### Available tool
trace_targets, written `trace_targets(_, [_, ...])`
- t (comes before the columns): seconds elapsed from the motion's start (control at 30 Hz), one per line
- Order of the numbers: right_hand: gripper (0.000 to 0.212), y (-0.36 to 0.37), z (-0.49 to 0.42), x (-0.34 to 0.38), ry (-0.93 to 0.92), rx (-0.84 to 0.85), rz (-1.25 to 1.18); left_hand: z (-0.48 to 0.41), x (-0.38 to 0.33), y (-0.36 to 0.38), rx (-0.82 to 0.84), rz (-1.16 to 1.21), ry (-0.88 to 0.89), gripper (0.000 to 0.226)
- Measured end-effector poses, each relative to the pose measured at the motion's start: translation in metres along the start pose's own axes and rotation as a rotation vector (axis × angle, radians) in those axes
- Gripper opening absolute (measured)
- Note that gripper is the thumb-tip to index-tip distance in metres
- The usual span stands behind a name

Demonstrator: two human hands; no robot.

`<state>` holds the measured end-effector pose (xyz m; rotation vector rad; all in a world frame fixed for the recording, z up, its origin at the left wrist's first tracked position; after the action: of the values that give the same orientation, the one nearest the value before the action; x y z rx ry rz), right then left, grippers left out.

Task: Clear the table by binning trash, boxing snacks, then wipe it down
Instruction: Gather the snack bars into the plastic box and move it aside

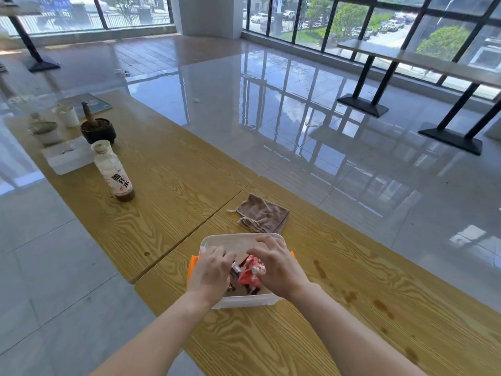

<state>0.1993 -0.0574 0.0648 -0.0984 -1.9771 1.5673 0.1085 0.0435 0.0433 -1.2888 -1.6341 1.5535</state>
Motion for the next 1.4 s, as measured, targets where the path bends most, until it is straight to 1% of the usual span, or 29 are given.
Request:
trace_targets(0.07, [0.041, -0.009, 0.004, -0.006, 0.020, -0.077, -0.022, 0.004, 0.007, -0.009, -0.059, 0.018, -0.007, 0.036])
trace_targets(0.17, [0.038, -0.022, 0.010, -0.016, 0.069, -0.164, -0.032, 0.011, 0.021, -0.018, -0.101, 0.031, -0.082, 0.043])
trace_targets(0.27, [0.039, -0.029, 0.018, -0.028, 0.126, -0.186, -0.032, 0.018, 0.033, -0.021, -0.092, 0.052, -0.175, 0.048])
trace_targets(0.37, [0.040, -0.030, 0.026, -0.037, 0.176, -0.196, -0.029, 0.023, 0.043, -0.019, -0.060, 0.084, -0.270, 0.059])
trace_targets(0.47, [0.044, -0.027, 0.031, -0.043, 0.225, -0.175, -0.018, 0.029, 0.050, -0.014, -0.040, 0.143, -0.336, 0.063])
trace_targets(0.57, [0.048, -0.022, 0.034, -0.050, 0.277, -0.149, -0.019, 0.032, 0.053, -0.014, -0.056, 0.186, -0.354, 0.063])
trace_targets(0.67, [0.050, -0.015, 0.035, -0.056, 0.332, -0.121, -0.022, 0.033, 0.055, -0.014, -0.054, 0.189, -0.351, 0.057])
trace_targets(0.77, [0.063, -0.004, 0.033, -0.061, 0.388, -0.046, -0.014, 0.032, 0.063, -0.010, -0.034, 0.195, -0.399, 0.051])
trace_targets(0.83, [0.065, 0.003, 0.032, -0.064, 0.419, 0.000, -0.015, 0.031, 0.066, -0.009, -0.023, 0.237, -0.430, 0.051])
trace_targets(0.97, [0.058, 0.005, 0.031, -0.070, 0.465, -0.020, -0.029, 0.030, 0.065, -0.010, -0.026, 0.262, -0.431, 0.043])
trace_targets(1.07, [0.053, 0.005, 0.031, -0.071, 0.461, -0.030, -0.014, 0.028, 0.062, -0.014, -0.038, 0.259, -0.398, 0.025])
trace_targets(1.1, [0.051, 0.004, 0.032, -0.071, 0.460, -0.035, -0.009, 0.026, 0.060, -0.016, -0.043, 0.255, -0.380, 0.023])
trace_targets(1.17, [0.050, 0.000, 0.035, -0.074, 0.458, -0.054, 0.003, 0.023, 0.055, -0.019, -0.045, 0.252, -0.354, 0.024])
trace_targets(1.27, [0.055, -0.011, 0.043, -0.079, 0.452, -0.102, 0.018, 0.017, 0.044, -0.025, -0.065, 0.256, -0.313, 0.027])
trace_targets(1.4, [0.056, -0.031, 0.058, -0.090, 0.464, -0.167, 0.036, 0.008, 0.022, -0.029, -0.079, 0.269, -0.255, 0.024])
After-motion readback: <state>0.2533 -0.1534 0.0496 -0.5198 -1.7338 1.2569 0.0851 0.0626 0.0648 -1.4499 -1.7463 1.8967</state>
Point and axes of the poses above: each hand's wrist, its own z-axis away from the middle knuckle, its own y-axis out of the palm, x = y × z, the point moved 9 cm from there along -z, towards the middle knuckle, and after that the axes turned 6 degrees about -x, right-handed, at the moved point
